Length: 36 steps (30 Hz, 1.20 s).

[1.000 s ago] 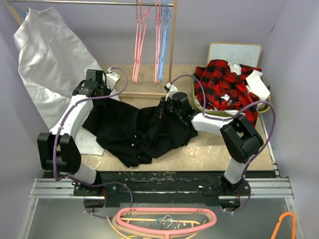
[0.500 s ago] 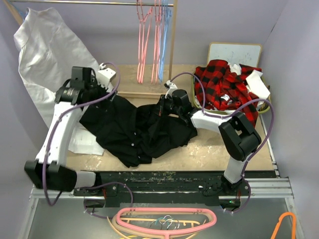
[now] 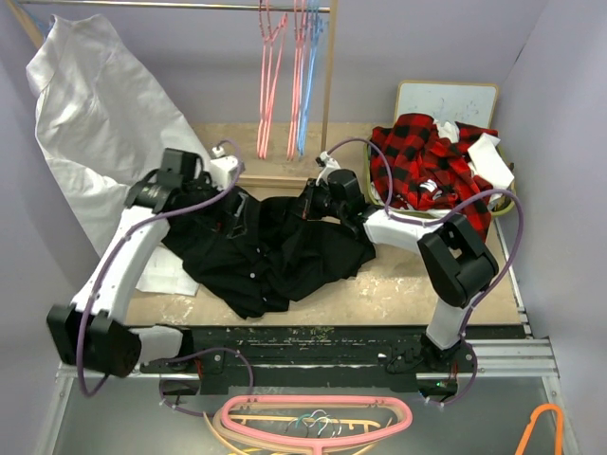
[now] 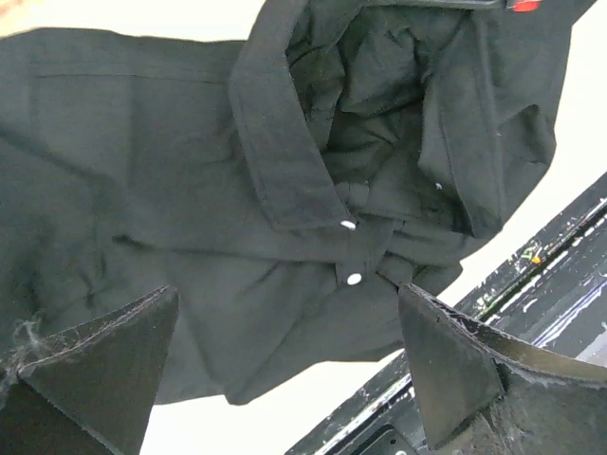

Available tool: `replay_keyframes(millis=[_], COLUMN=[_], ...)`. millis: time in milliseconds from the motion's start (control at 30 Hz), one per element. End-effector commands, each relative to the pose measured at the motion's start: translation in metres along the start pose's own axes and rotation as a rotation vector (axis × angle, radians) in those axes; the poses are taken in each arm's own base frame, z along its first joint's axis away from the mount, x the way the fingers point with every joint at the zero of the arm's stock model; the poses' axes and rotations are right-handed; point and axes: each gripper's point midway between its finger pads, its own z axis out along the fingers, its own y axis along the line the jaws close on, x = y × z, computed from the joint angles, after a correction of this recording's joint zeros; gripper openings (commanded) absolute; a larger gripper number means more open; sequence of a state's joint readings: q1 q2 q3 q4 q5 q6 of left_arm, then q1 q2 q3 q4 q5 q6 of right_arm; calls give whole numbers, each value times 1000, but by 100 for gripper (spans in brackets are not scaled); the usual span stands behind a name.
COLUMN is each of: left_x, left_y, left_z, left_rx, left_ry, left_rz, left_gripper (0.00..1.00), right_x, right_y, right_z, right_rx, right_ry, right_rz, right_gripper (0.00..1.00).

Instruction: Place the shirt on the hanger

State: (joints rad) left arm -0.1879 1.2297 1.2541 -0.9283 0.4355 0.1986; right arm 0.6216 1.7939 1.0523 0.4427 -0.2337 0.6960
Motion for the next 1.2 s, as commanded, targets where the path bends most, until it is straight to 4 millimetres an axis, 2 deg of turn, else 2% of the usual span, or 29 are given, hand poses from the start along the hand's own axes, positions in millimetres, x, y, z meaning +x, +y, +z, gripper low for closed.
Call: replay_keyframes(millis=[0, 100, 200, 300, 367, 433, 533, 600, 633, 700, 733, 767, 900, 933, 967, 1000, 1167], left_x=[-9, 1, 6, 7, 6, 6, 5, -1, -3, -5, -5, -7, -12, -13, -13, -12, -7], left_y=[-8, -20, -15, -5, 0, 7, 25, 29, 29, 27, 26, 25, 7, 3, 0, 0, -2], left_z=[44, 71, 92, 106, 111, 115, 114, 111, 109, 107, 106, 103, 85, 78, 73, 68, 52], left_rx=[19, 16, -8, -43, -63, -98, -198, -230, -230, -223, -219, -214, -81, -45, -15, 7, 77], left_ry=[40, 111, 165, 206, 213, 221, 229, 204, 193, 180, 177, 173, 142, 126, 112, 102, 80], left_rz=[9, 86, 92, 67, 61, 60, 60, 64, 65, 65, 67, 70, 77, 78, 81, 79, 51], left_gripper=[99, 99, 99, 87, 76, 59, 51, 45, 37, 11, 1, 0, 0, 0, 0, 0, 0], right_x=[-52, -50, -48, -46, -45, -45, -46, -46, -46, -45, -45, -44, -53, -47, -49, -52, -67], right_y=[41, 41, 42, 43, 45, 47, 50, 50, 51, 53, 56, 58, 61, 52, 51, 51, 51], right_z=[-20, -21, -22, -24, -26, -28, -31, -31, -31, -30, -30, -29, -38, -41, -46, -52, -89], right_rx=[-76, -83, -90, -96, -104, -117, -127, -130, -136, -152, -167, -182, -184, -160, -150, -148, -120], right_ry=[-134, -138, -129, -126, -125, -127, -131, -134, -133, -127, -126, -121, -166, -172, -196, -223, -350], right_rz=[14, 37, 43, 51, 57, 58, 57, 57, 58, 61, 54, 46, -8, -11, -16, -27, -110], right_gripper=[0, 0, 0, 0, 0, 0, 0, 0, 0, 0, 0, 8, 52, 63, 91, 99, 100])
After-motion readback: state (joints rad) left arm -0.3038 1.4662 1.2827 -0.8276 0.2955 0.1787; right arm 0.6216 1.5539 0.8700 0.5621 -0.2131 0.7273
